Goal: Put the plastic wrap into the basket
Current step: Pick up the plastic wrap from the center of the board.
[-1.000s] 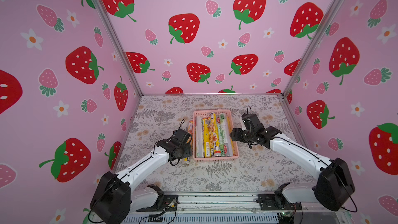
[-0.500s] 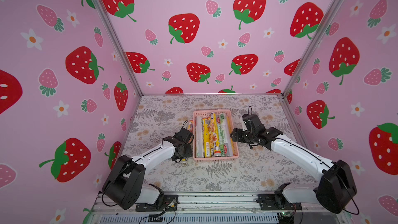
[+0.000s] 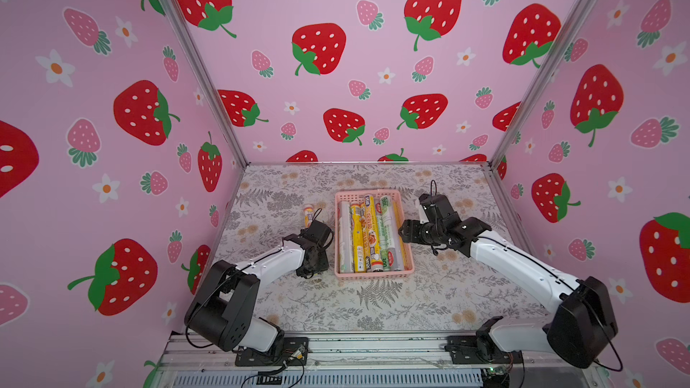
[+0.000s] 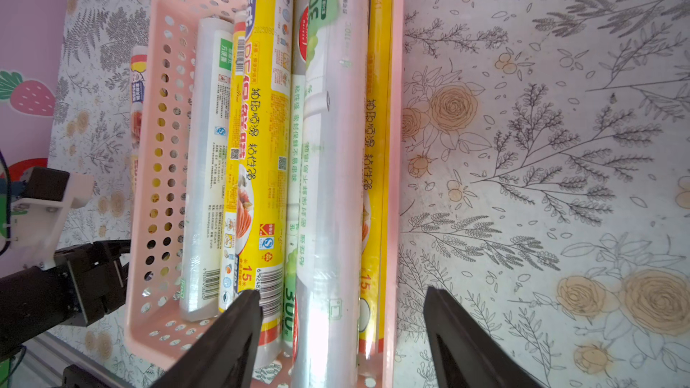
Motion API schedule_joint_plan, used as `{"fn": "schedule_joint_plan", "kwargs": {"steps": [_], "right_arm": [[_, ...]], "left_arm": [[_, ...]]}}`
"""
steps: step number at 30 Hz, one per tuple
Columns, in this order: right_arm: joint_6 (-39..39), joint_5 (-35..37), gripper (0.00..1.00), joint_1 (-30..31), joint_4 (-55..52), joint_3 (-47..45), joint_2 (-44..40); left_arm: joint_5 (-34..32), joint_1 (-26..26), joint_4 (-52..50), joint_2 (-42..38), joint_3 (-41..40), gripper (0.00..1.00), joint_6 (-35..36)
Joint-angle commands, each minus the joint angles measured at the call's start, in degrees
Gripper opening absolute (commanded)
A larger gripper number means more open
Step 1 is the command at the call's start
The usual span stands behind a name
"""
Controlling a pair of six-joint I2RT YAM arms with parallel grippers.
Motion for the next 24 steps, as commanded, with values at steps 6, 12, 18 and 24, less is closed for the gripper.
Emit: {"fn": "schedule_joint_plan", "kwargs": {"steps": [6,12,18,24], "right_arm": [[-1.33,-1.20,0.74,0.14,-2.46,3.78,0.64],[-1.67,-2.05,0.74,0.15,-2.48,5.69,0.91],[-2.15,-3.48,0.74,0.15,-3.23,9.51,1.96],[-1.35,-3.67,0.74,0.15,-2.96,11.09,3.05]], "left_arm": [[-1.37,1.08,-4.48,-11.06,-0.76,0.40,-1.32],[-2.00,2.22,-7.66,-18.76,-0.68,0.40,-2.17],[-1.45,2.36,-10.96,-24.42,1.44,0.40,-3.23],[1.46,2.21,-12.50,-27.45,4.46,0.40,-4.56]]}}
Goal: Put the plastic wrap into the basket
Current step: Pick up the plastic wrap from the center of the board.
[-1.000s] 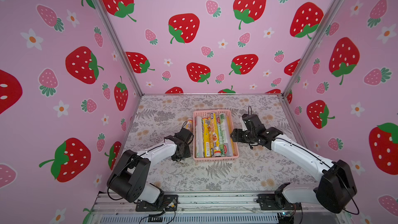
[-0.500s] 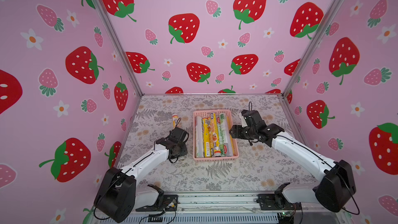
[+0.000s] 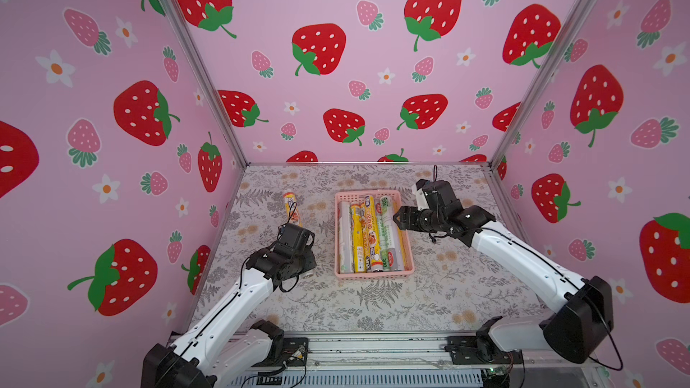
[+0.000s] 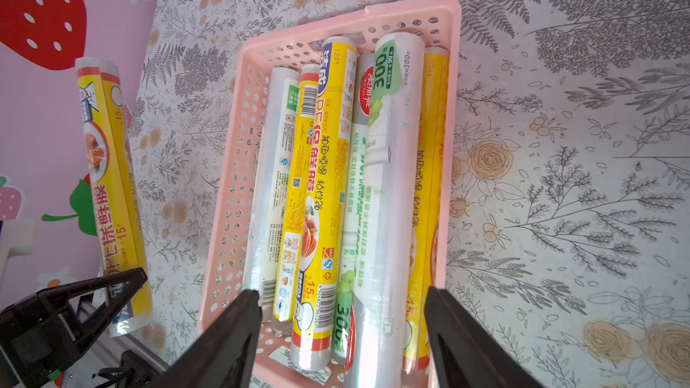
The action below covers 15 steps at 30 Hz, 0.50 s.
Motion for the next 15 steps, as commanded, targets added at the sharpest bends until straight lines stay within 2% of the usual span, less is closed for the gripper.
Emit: {"fn": "schedule_joint_plan", "kwargs": {"steps": [1,6,15], "right_arm": [[-0.03,-0.56,0.74,0.13,-0.46,1.23,0.80],[-0.40,0.23,0.74,0.15,-0.32,0.45,0.39],[-1.43,1.78,0.74,0.07,-1.11,-0.94,0.41]], "left_arm": [[1.54,-0.35,-1.11,-1.35,4.37,0.40,-1.54],[0.65,-6.52,0.90,0.59,7.81,0.40,-4.77],[1.32,-17.19,11.37,12.48,13.48,0.41,-8.40]]}}
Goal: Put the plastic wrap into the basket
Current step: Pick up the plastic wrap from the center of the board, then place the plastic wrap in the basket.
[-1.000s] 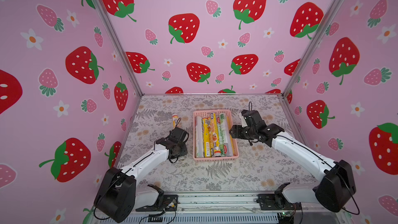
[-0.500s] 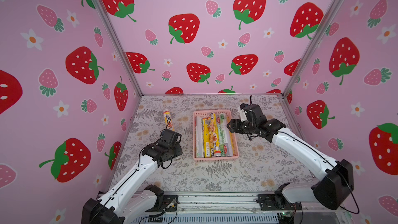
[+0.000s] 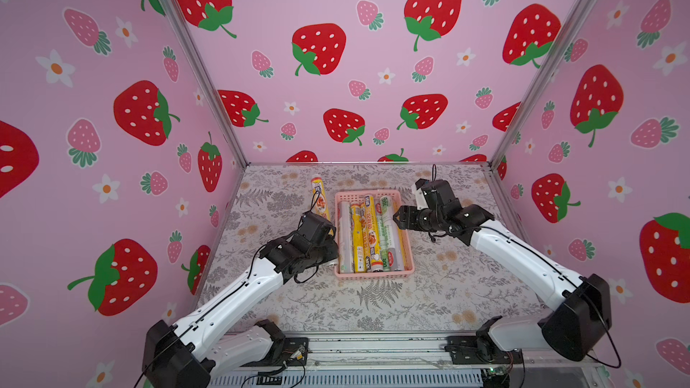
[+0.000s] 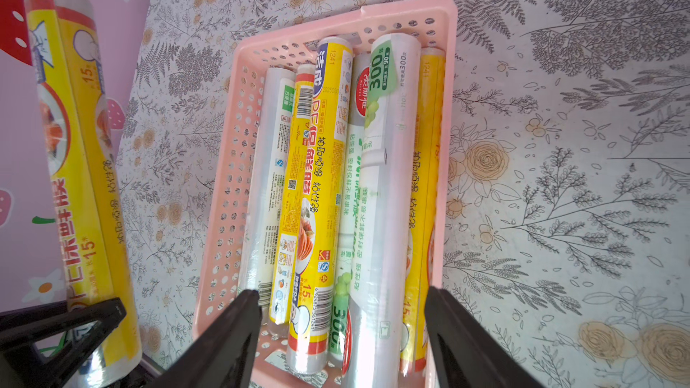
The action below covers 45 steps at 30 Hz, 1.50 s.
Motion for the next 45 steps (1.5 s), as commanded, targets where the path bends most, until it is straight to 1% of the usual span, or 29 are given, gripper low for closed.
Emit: {"fn": "schedule_joint_plan", "kwargs": {"steps": [1,4,7,11,14,24,31,38,43,45], "right_arm": [[-0.99,0.75,0.74,0.07,-0.63,-1.05,0.28],[-1.11,0.56,0.74,0.07,-0.58,-1.55,0.55],[-1.16,-1.51,0.74,0.13,0.48,-2.56,0.19],[-1.17,-0.37,0.74,0.07,0.11,-3.58,-0.21],[-1.17,-0.10,0.74,0.07,0.34,-3.95,-0.14],[-1.34,0.16,0.74,0.06,0.27,-2.60,1.85],[-1.39,0.24,0.74,0.06,0.24,-1.74,2.87],[-1.25,0.22,0.74,0.07,0.15,-1.74,2.57],[-1.60,0.29,0.74,0.08,-0.37,-1.89,2.30],[-1.69,0.25,0.74,0.14,-0.38,-1.96,2.22]], "left_arm": [[-0.39,-2.89,5.93,4.27,3.68,0.41,-1.44],[0.62,-3.40,9.75,8.87,3.83,0.41,-1.89],[1.86,-3.42,12.54,12.71,4.17,0.41,-1.99],[2.64,-3.43,12.74,17.11,5.58,0.41,-1.43],[2.67,-3.50,12.92,18.67,5.41,0.41,-1.63],[2.65,-4.00,9.91,19.43,4.00,0.41,-1.71],[2.74,-5.55,7.88,19.19,2.56,0.42,-1.44],[2.12,-6.27,6.52,18.98,1.10,0.43,-1.21],[1.86,-6.82,6.07,18.98,0.64,0.46,-1.27],[1.68,-7.07,6.18,19.35,0.62,0.49,-1.29]]}}
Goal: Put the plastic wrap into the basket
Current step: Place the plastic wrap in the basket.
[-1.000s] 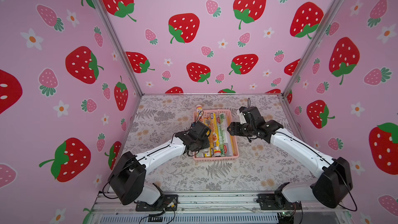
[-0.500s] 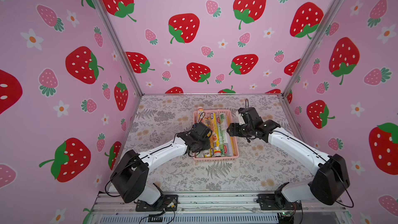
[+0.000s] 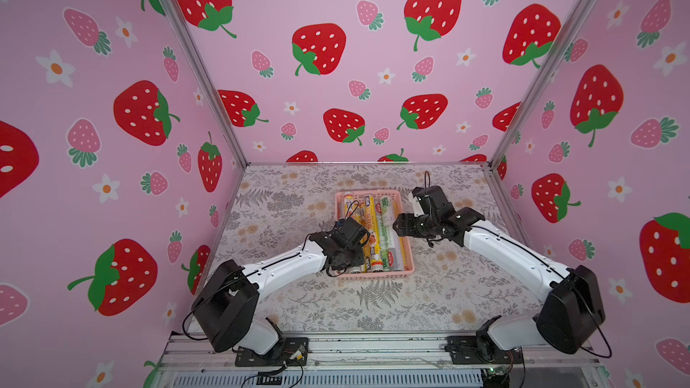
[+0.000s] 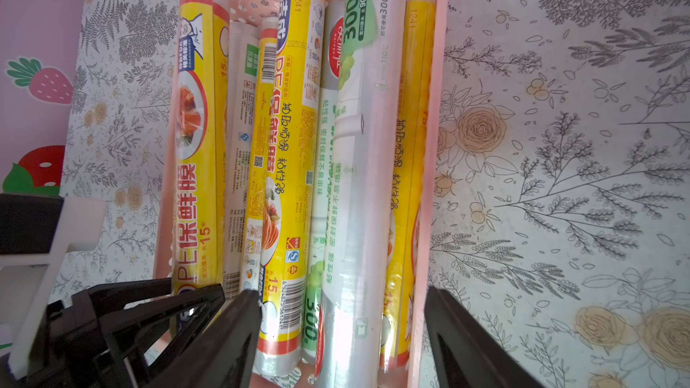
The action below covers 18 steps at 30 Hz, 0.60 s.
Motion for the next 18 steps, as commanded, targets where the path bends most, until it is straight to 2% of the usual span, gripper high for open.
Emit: {"fn": "schedule_joint_plan", "kwargs": {"steps": [1,7,12,18], "right_arm": [[-0.88,0.51,0.74,0.07,-0.67,1.28,-0.33],[-1.10,0.64,0.74,0.06,-0.90,1.45,-1.36],[-1.28,1.30,0.75,0.07,-1.20,1.18,-2.46],[-1.78,2.93,0.78,0.07,-0.26,-0.40,-5.42]], "left_arm": [[-0.29,-0.86,-2.02,0.15,-0.60,0.51,0.46],[-0.92,-0.95,-3.71,1.08,1.30,0.66,1.36],[-2.96,-1.21,-6.69,-1.46,3.19,0.76,2.47],[-5.00,-1.65,-7.97,-7.16,5.26,0.84,8.67]]}}
